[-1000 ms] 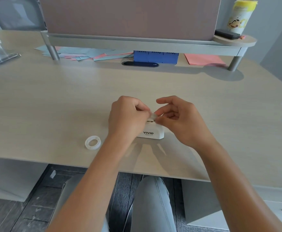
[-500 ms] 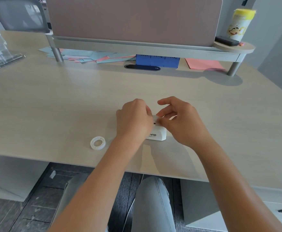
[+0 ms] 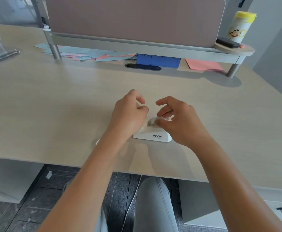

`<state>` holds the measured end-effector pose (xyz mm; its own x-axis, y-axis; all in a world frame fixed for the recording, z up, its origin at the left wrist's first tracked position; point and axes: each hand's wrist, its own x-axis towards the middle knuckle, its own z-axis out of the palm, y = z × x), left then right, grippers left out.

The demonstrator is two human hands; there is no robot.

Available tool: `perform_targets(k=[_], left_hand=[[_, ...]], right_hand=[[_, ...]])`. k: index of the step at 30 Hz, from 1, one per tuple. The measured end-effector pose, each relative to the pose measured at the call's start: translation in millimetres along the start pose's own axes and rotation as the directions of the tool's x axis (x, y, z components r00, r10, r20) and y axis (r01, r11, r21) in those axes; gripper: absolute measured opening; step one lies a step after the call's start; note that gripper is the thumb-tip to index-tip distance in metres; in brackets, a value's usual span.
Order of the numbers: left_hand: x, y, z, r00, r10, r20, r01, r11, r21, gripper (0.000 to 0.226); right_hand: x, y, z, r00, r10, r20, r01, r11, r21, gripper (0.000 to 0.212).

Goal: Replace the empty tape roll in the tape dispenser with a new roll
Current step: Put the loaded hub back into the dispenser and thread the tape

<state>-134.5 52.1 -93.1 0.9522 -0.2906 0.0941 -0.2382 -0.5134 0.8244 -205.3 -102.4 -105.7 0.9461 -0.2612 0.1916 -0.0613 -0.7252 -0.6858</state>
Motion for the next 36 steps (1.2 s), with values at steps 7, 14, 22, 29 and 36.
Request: perform_targets(k=[7,14,22,29,36], left_hand=[[-4,-31,-7,0.998,-0.022,-0.058,0.011,0.981,-0.192,0.017],[-4,-52,-9,0.996,-0.050,-0.074,0.013,0.901,-0.433,0.029],[-5,-67,-7,0.990,-0.064,-0.125,-0.012,0.849,-0.529,0.022],[-10,-73,-4,0.986,-0.017,-0.164,-0.073,0.847,-0.527,0.025],[-11,-73,-2,0.975,-0.076,-0.207,-0.056,0.823,-0.565,0.030]], right_hand=[[-1,-4,9,1.000,0.015,0.000,-0.015,0.997,-0.073,0.046],[-5,-4,11,0.999,0.020,-0.031,-0.023,0.995,-0.102,0.044],[-8,-6,18,0.994,0.026,-0.111,-0.036,0.995,-0.090,0.044],[-1,-13,37,0.977,0.078,-0.197,-0.097,0.991,-0.089,0.038],[2,-19,48,0.965,0.153,-0.213,-0.178,0.979,-0.101,0.044]])
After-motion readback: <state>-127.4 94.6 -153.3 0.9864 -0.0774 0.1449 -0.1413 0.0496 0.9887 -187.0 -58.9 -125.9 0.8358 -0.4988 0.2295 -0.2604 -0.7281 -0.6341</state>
